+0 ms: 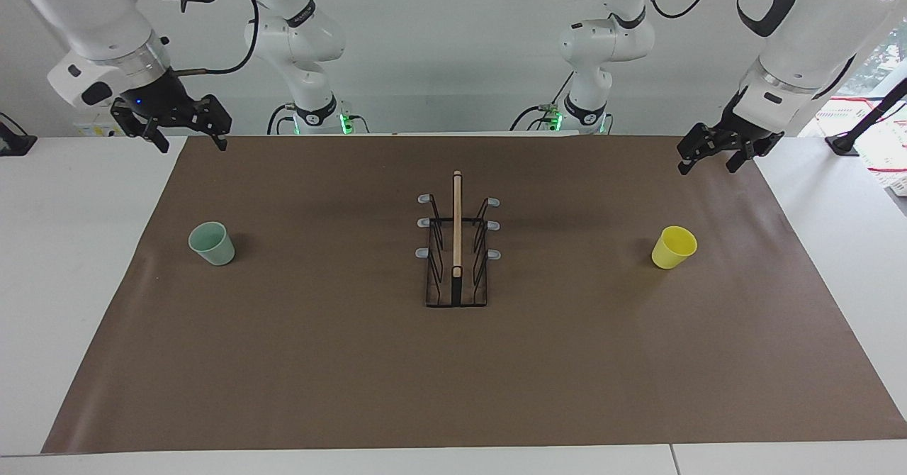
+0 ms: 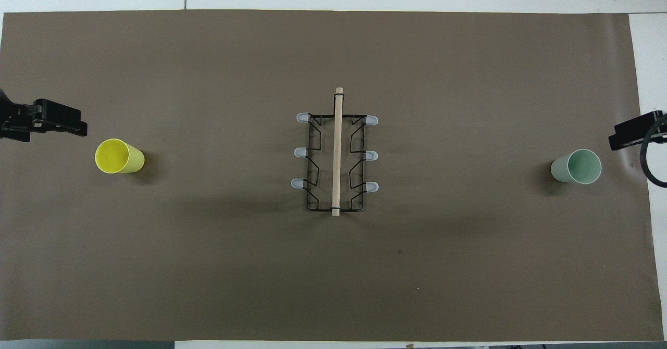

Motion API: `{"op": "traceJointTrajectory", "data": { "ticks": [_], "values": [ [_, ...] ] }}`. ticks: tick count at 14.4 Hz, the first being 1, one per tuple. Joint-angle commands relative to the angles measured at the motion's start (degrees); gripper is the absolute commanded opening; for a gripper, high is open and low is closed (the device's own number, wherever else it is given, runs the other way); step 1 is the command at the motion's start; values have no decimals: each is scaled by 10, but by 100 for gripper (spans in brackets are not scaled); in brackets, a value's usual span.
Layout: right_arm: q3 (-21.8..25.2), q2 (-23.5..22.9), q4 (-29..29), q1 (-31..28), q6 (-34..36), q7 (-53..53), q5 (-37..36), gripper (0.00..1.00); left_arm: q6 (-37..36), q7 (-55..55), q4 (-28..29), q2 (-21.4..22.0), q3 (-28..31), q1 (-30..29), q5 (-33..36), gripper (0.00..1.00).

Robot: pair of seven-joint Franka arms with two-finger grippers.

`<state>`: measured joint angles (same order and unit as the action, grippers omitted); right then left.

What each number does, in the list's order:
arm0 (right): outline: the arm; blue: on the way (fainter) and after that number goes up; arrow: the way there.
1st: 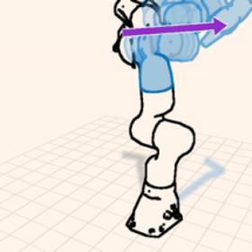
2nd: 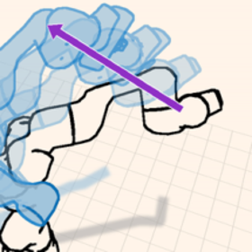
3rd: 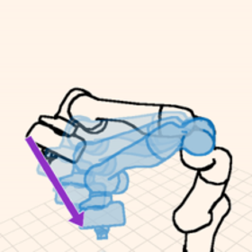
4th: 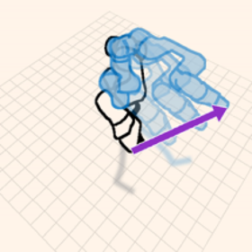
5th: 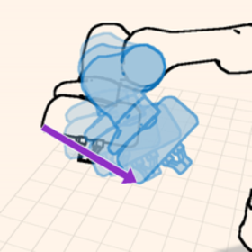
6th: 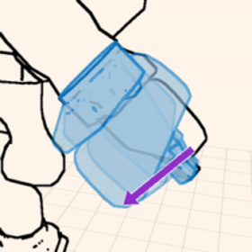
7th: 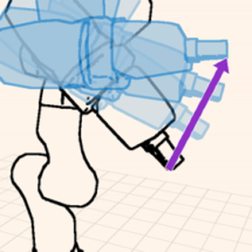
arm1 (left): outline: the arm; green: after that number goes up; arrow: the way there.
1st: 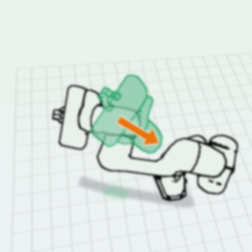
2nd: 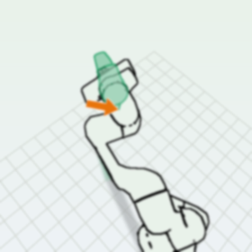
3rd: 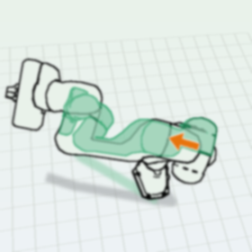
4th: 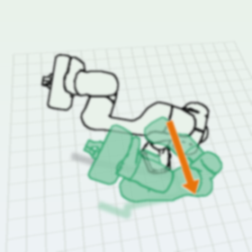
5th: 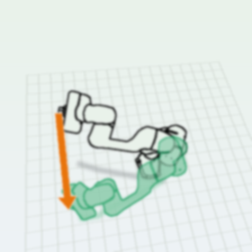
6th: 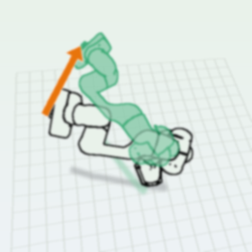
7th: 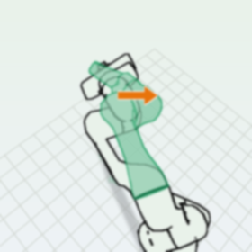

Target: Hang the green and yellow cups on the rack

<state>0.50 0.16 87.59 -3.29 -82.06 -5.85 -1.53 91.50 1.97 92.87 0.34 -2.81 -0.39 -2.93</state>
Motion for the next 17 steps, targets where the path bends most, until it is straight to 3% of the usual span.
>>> {"op": "traceJointTrajectory", "data": {
  "ticks": [1, 13, 17],
  "values": [
    [-3, 12, 19, -2, -3, 7, 11, 100, -1, -3, 18, 17, 0, -2, -1, 100],
    [-4, 26, 54, -4, 61, -12, -11, 100, 7, 0, 19, 16, -1, 6, -1, 100],
    [-44, -75, 25, 9, 67, -35, -138, 100, 5, 0, 18, 15, 0, -2, -1, 100]
  ]
}}
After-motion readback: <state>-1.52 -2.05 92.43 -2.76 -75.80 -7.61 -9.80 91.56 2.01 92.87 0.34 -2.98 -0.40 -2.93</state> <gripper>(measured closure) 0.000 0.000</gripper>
